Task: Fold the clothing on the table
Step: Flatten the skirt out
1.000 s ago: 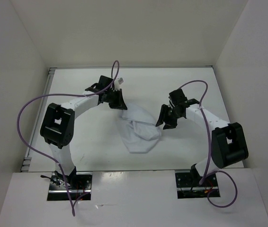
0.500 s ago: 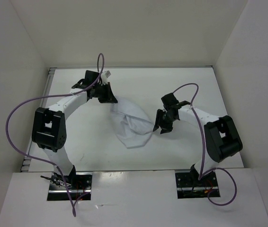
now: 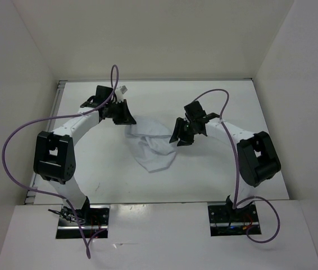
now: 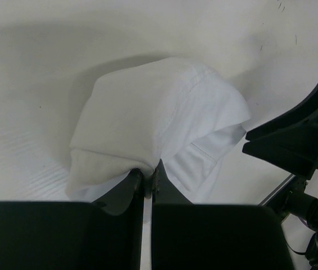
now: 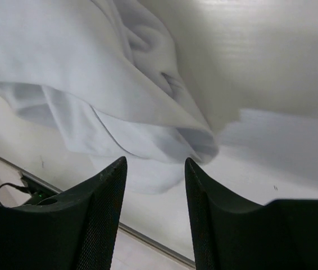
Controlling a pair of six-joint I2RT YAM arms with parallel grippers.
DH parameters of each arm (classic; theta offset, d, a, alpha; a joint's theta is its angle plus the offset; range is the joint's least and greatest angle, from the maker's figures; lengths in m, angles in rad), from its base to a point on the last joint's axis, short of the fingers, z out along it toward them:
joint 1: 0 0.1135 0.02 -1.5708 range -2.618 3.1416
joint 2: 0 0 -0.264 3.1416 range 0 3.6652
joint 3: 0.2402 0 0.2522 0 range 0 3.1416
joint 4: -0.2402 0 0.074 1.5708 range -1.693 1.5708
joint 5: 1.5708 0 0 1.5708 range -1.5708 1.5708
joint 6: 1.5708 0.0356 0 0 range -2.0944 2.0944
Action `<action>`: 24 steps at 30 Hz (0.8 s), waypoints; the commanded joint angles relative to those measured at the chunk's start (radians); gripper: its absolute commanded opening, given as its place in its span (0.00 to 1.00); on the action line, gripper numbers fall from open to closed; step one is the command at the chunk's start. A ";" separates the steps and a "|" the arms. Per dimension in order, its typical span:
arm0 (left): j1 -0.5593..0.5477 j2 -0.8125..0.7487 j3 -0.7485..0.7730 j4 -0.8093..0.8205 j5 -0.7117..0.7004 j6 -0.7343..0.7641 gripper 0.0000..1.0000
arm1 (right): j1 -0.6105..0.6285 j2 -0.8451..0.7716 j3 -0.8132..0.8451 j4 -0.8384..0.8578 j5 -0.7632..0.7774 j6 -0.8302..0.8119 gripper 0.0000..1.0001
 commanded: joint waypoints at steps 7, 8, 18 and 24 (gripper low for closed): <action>0.011 -0.044 -0.004 0.015 0.034 0.027 0.00 | 0.017 0.092 0.068 0.029 0.045 0.030 0.48; 0.011 -0.044 -0.004 0.015 0.034 0.027 0.00 | 0.017 0.082 0.068 0.017 0.058 0.039 0.48; 0.011 -0.034 -0.004 0.015 0.034 0.037 0.00 | 0.017 -0.073 0.017 -0.086 0.231 0.061 0.48; 0.011 -0.034 -0.004 0.015 0.034 0.037 0.00 | 0.017 -0.012 -0.018 -0.026 0.179 0.070 0.48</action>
